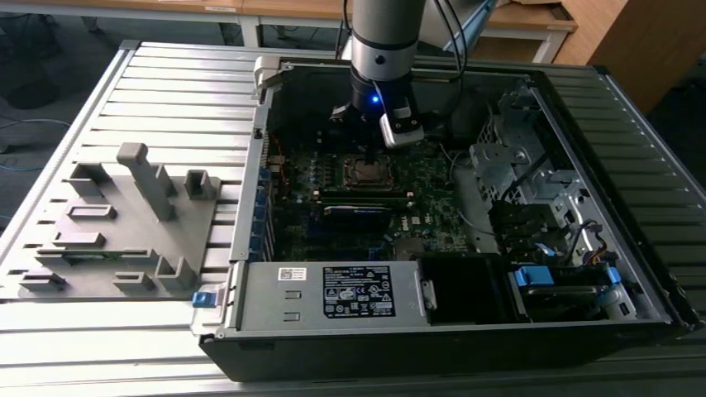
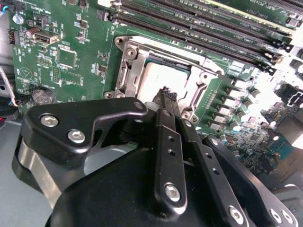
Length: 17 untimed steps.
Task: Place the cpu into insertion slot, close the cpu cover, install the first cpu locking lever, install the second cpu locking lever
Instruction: 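Install the first cpu locking lever, then install the second cpu locking lever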
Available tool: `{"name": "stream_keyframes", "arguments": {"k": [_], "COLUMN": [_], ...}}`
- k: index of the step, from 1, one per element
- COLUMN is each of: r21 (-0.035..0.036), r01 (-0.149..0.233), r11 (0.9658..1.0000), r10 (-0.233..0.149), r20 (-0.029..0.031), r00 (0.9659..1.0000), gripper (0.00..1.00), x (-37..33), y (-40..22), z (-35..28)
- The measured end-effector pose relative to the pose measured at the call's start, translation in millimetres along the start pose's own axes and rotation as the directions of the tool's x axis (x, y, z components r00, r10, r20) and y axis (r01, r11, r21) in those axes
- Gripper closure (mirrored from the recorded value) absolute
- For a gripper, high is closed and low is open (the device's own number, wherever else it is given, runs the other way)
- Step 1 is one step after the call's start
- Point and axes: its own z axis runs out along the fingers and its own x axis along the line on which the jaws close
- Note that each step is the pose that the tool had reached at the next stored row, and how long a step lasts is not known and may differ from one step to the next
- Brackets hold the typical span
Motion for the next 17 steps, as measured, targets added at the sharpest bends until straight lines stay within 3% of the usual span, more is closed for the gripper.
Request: {"name": "stream_keyframes", "arguments": {"k": [11,17], "r21": [-0.0005,-0.0003], "r01": [0.000,0.000], "r11": [1.0000,1.0000], "r10": [0.000,0.000], "r20": [0.0000,-0.0001], "r00": [1.0000,1.0000], "gripper": [0.89,0.89], "x": [0.0,-0.2], "y": [-0.1,0.4], "z": [-0.1,-6.5]}}
